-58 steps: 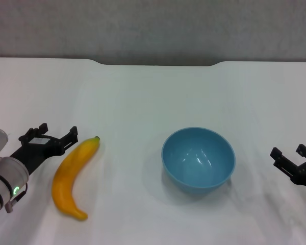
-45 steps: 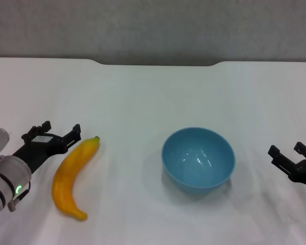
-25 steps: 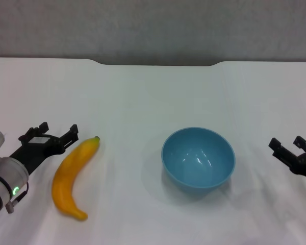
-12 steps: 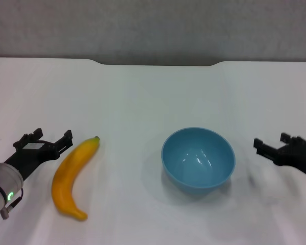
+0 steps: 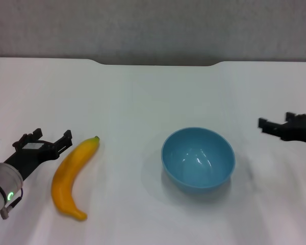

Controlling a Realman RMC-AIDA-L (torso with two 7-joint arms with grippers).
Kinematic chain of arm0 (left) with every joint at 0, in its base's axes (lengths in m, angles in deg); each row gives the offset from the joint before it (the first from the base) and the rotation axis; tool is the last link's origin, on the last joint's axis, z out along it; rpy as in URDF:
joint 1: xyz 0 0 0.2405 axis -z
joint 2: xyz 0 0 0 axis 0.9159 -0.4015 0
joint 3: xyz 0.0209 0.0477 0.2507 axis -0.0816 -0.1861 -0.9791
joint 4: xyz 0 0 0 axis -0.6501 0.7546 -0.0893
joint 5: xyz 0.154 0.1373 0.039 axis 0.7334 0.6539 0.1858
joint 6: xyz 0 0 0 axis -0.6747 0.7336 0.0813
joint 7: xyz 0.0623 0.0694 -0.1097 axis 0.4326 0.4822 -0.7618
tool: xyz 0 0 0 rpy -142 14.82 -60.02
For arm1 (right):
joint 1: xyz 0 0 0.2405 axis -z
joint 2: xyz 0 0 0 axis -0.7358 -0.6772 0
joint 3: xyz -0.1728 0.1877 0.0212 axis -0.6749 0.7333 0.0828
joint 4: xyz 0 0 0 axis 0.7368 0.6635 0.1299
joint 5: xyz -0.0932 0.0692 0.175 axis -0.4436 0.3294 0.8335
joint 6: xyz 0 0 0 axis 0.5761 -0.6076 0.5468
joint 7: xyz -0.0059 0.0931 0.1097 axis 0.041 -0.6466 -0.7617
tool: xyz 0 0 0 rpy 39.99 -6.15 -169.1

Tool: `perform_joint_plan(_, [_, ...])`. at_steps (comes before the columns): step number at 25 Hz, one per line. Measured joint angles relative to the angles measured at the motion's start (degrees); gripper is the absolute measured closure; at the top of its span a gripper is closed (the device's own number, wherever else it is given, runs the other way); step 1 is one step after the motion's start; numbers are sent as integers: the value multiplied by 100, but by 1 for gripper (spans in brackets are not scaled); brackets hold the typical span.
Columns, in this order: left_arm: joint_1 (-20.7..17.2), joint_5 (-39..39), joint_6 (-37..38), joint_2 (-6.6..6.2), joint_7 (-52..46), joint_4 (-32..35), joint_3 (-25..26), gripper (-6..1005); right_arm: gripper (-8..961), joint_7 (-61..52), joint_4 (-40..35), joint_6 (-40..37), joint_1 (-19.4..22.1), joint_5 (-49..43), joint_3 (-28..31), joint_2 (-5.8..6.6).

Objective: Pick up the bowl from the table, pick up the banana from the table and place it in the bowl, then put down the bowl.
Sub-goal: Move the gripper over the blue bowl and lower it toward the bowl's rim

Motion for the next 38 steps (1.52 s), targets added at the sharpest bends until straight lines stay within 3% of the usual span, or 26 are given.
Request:
perform_joint_plan(6, [19,0,2,3,10,-12,-1,144,92,-1888,-56,1060,-896,-2383,135,-20])
perform_joint_plan(9, [22,0,2,4,11,-13,-1,145,97,-2074,-37,1266,-1098,-2631,130,-21])
perform_joint_plan(14, [28,2,2,7,23,-20,-1,148,105,-2137,-245,1472,-1531,-2710,215,-20])
perform_joint_plan(21, [105,3,2,8,31,-11,-1,152,117,-2209,-1191,1357,-1961,-2493,-1,-52])
perform_joint_plan(38, [148,17,7,13,25,7,-1,161,155,-2183,-1775,926,-2061,-1791,-531,-55])
